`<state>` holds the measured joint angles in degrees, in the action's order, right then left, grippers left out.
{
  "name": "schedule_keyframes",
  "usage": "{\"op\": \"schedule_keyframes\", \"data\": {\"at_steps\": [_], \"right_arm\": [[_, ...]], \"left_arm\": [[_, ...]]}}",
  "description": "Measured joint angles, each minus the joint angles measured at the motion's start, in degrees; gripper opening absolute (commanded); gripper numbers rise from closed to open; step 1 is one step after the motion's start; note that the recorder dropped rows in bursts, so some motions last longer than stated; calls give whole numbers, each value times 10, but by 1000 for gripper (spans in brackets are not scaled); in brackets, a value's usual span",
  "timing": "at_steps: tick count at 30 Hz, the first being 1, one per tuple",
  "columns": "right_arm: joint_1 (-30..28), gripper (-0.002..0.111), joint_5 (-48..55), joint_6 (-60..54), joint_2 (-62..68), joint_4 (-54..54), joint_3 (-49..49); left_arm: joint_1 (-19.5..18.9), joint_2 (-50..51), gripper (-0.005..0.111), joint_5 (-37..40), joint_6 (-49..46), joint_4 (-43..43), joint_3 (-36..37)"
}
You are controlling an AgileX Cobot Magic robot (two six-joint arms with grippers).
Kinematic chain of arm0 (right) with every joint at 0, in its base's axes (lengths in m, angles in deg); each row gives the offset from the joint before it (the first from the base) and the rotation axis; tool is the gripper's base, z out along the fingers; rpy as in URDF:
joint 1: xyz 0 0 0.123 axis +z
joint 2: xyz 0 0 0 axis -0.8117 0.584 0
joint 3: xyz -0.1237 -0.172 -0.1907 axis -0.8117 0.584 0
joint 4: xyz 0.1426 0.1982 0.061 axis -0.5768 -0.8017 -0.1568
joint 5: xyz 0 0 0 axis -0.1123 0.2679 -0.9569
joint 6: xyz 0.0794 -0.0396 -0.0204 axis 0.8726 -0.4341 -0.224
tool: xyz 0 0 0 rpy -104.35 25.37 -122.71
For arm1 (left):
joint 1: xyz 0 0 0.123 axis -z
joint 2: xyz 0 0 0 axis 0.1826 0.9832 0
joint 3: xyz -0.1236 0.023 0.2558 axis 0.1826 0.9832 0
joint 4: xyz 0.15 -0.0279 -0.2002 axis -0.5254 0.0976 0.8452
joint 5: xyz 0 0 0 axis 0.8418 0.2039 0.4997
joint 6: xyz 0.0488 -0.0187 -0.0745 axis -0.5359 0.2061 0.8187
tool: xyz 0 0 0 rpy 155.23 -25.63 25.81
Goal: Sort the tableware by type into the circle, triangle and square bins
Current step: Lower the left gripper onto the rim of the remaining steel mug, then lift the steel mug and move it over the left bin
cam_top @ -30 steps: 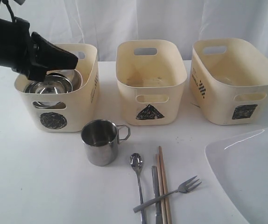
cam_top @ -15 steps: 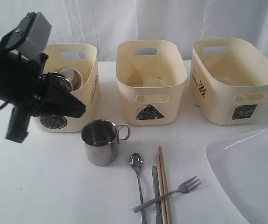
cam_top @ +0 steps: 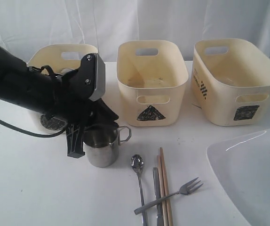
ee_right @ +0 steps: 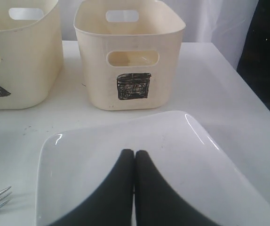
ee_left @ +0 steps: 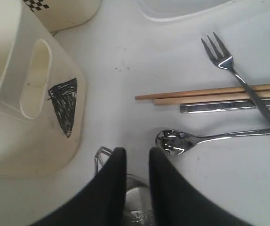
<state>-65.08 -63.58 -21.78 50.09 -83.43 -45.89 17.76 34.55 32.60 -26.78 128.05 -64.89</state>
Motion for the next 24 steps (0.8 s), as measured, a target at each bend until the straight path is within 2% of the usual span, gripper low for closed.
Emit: {"op": "schedule_keyframes", "data": {"at_steps": [4, 6, 11, 17, 24], "right_arm": [[0, 0, 0, 0, 0, 0, 0], [0, 0, 0, 0, 0, 0, 0], [0, 0, 0, 1, 0, 0, 0], [0, 0, 0, 14, 0, 0, 0], [0, 0, 0, 14, 0, 0, 0]], "left_arm": [[1, 17, 72, -2, 22, 0, 0], [1, 23, 79, -12, 49, 0, 0], [1, 28, 81, -48, 83, 0, 0], [1, 29, 81, -41, 94, 0, 0], [1, 29, 76, -35, 177, -8, 1]]}}
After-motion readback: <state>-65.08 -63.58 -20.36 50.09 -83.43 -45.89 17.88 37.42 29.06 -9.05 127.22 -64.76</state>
